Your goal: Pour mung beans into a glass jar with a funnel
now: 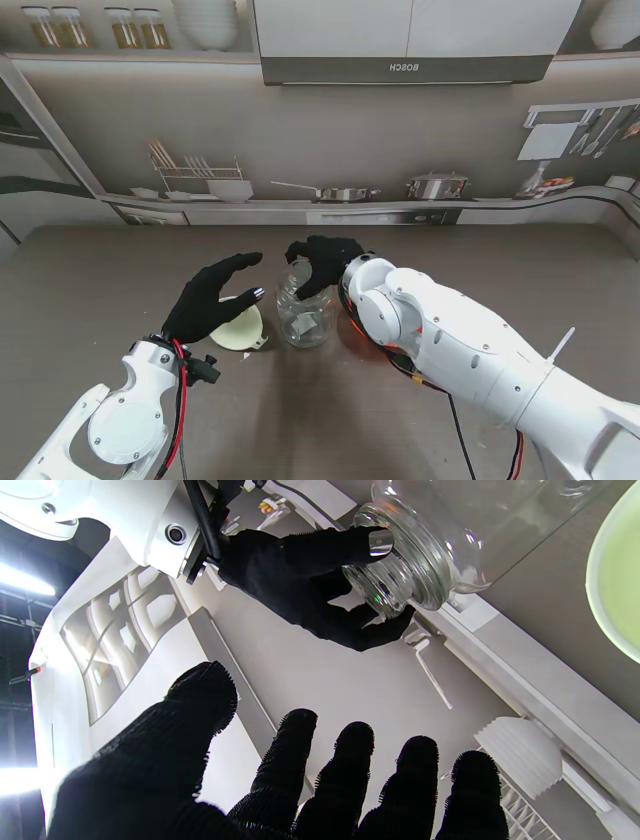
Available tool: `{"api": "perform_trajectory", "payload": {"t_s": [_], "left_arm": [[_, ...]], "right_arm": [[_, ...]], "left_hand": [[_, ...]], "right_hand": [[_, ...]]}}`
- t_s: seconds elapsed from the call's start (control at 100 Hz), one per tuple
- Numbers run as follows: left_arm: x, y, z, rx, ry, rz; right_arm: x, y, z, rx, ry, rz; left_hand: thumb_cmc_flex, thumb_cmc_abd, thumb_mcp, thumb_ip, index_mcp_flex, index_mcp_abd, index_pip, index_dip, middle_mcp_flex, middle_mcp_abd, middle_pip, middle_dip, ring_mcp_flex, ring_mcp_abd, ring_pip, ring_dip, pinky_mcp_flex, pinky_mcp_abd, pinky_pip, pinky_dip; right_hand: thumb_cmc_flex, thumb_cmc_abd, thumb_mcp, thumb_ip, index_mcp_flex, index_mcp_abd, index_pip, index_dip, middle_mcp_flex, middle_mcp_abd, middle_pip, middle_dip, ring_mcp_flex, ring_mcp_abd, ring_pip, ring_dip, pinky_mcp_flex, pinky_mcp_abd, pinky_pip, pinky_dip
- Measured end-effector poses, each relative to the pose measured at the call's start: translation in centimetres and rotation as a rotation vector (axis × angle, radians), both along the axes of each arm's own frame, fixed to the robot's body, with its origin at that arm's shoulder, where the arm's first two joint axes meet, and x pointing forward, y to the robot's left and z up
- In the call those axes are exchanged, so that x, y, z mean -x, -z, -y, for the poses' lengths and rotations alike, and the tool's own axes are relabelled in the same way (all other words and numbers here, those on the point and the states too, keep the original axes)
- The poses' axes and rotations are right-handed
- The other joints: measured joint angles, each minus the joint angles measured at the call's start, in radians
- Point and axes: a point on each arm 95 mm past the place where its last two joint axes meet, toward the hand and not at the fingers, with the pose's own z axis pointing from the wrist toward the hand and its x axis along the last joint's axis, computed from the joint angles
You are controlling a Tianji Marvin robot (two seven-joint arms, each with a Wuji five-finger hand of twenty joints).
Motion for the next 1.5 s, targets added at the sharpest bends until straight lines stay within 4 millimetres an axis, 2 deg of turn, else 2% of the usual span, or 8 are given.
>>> {"api": "perform_trajectory", "payload": {"t_s": [0.24,0.49,0.54,0.6,0.9,0.96,1.16,1.5], "left_arm": [[0.0,0.0,0.1,0.0,0.004,-0.006],[0.0,0.1,0.1,-0.001,0.009,-0.012],[0.0,0.1,0.1,-0.001,0.009,-0.013],[0.0,0.1,0.1,-0.002,0.009,-0.014],[0.0,0.2,0.2,-0.001,0.013,-0.023],[0.0,0.2,0.2,-0.001,0.014,-0.026],[0.0,0.2,0.3,-0.001,0.017,-0.032],[0.0,0.2,0.3,0.001,0.016,-0.038]], "right_arm": [[-0.4,0.1,-0.2,-0.027,0.001,0.008],[-0.6,0.4,-0.1,-0.059,0.002,0.013],[-0.5,0.5,-0.1,-0.066,0.0,0.016],[-0.5,0.7,-0.1,-0.076,0.0,0.017],[-0.5,1.2,0.2,-0.137,0.003,0.019],[-0.5,1.2,0.2,-0.147,0.005,0.014],[-0.5,1.3,0.3,-0.171,0.005,-0.004],[-0.7,1.4,0.2,-0.169,-0.012,-0.021]], "left_hand": [[0.0,0.0,0.0,0.0,0.002,0.0,0.002,0.0,0.001,0.009,0.0,0.001,0.001,0.0,0.0,0.0,0.001,0.0,0.0,0.007],[0.0,0.0,0.0,0.0,0.012,0.002,0.005,0.001,0.011,0.01,0.007,0.002,0.002,0.0,0.0,0.0,0.001,0.001,0.0,0.008],[0.0,0.0,0.0,0.0,0.012,0.002,0.005,0.001,0.011,0.01,0.007,0.002,0.002,0.0,0.0,0.0,0.001,0.001,0.0,0.009],[0.0,0.0,0.0,0.0,0.012,0.002,0.005,0.001,0.011,0.01,0.007,0.002,0.002,0.0,0.0,0.0,0.001,0.001,0.0,0.009],[0.0,0.0,-0.006,0.0,0.013,0.01,0.005,0.002,0.011,0.011,0.007,0.003,0.002,0.0,0.001,0.0,0.001,0.001,0.0,0.009],[0.0,0.0,-0.006,0.0,0.013,0.01,0.005,0.002,0.011,0.011,0.007,0.003,0.002,0.0,0.001,0.0,0.001,0.001,0.0,0.01],[0.0,0.0,-0.006,0.0,0.014,0.01,0.005,0.002,0.011,0.012,0.007,0.003,0.002,0.0,0.001,0.0,0.001,0.001,0.0,0.01],[0.0,0.0,-0.008,0.0,0.025,0.012,0.007,0.002,0.011,0.02,0.007,0.003,0.002,0.0,0.001,0.0,0.001,0.001,0.0,0.01]], "right_hand": [[0.044,0.005,-0.084,0.0,-0.01,-0.011,0.151,0.0,0.107,-0.065,0.117,0.102,0.111,-0.038,0.078,0.012,0.089,-0.011,0.041,-0.001],[0.079,0.017,-0.17,0.016,-0.009,-0.01,0.223,0.0,0.154,-0.044,0.13,0.131,0.183,-0.051,0.089,0.012,0.143,-0.011,0.047,-0.025],[0.022,-0.039,0.027,-0.064,-0.009,-0.01,0.245,0.0,0.152,-0.013,0.134,0.144,0.183,-0.051,0.089,0.012,0.149,-0.011,0.047,-0.026],[0.009,-0.069,0.106,-0.123,-0.009,-0.009,0.254,0.0,0.15,0.004,0.135,0.155,0.183,-0.051,0.089,0.012,0.153,-0.011,0.047,-0.026],[0.023,-0.136,0.203,-0.262,0.02,0.01,0.275,0.0,0.172,0.037,0.135,0.163,0.267,-0.042,0.095,0.013,0.211,-0.011,0.047,-0.046],[0.037,-0.139,0.203,-0.293,0.024,0.016,0.296,-0.058,0.174,0.045,0.135,0.165,0.283,-0.042,0.094,0.013,0.224,-0.011,0.047,-0.048],[0.04,-0.144,0.202,-0.34,0.035,0.067,0.4,-0.232,0.199,0.077,0.139,0.234,0.329,-0.047,0.106,0.025,0.251,-0.011,0.047,-0.049],[0.04,-0.132,0.178,-0.356,0.082,0.145,0.431,-0.283,0.266,0.136,0.187,0.32,0.352,-0.059,0.148,0.062,0.257,-0.005,0.047,-0.05]]}}
